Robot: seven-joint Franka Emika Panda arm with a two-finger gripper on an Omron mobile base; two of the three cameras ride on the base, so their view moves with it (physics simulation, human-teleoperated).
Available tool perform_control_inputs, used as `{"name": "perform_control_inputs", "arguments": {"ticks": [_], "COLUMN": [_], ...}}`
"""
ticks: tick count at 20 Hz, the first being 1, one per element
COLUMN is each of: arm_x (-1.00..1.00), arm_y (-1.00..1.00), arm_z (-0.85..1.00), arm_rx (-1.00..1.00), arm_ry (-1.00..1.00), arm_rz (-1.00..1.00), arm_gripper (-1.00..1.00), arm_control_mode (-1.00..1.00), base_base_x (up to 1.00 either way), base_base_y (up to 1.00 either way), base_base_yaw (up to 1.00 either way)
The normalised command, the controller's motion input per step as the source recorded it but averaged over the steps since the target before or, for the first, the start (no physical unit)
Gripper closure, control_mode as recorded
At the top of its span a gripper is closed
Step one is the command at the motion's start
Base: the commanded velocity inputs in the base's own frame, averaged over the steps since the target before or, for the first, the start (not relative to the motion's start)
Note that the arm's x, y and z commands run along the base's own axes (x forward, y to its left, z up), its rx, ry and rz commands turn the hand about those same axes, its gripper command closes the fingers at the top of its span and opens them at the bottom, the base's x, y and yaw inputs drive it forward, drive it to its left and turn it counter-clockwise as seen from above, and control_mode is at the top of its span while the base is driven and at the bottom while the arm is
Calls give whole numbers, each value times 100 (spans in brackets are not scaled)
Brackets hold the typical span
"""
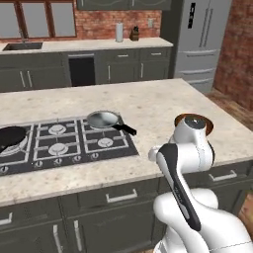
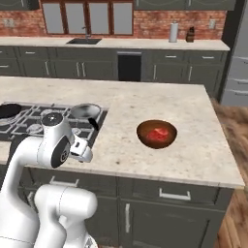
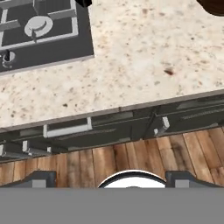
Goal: Place one of the steaks on the plate and the other in the bowl. Then place the bowl in the fridge.
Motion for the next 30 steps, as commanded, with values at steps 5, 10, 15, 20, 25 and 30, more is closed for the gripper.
{"name": "perform_control_inputs", "arguments": {"ticks": [5, 10, 15, 20, 25, 30], "arm_x": [0, 0, 0, 0, 0, 0], "arm_y": [0, 0, 0, 0, 0, 0], "arm_z": [0, 0, 0, 0, 0, 0], "arm_rx": [0, 0, 0, 0, 0, 0], "arm_ry": [0, 0, 0, 0, 0, 0], "arm_rz": [0, 0, 0, 0, 0, 0], "arm_gripper": [-100, -100, -100, -100, -100, -100], "arm_control_mode": [100, 100, 100, 100, 100, 100], "base_base_x": [4, 6, 14, 21, 22, 31], "base_base_y": [-100, -100, -100, -100, -100, -100], "base_base_yaw": [0, 0, 0, 0, 1, 3]}}
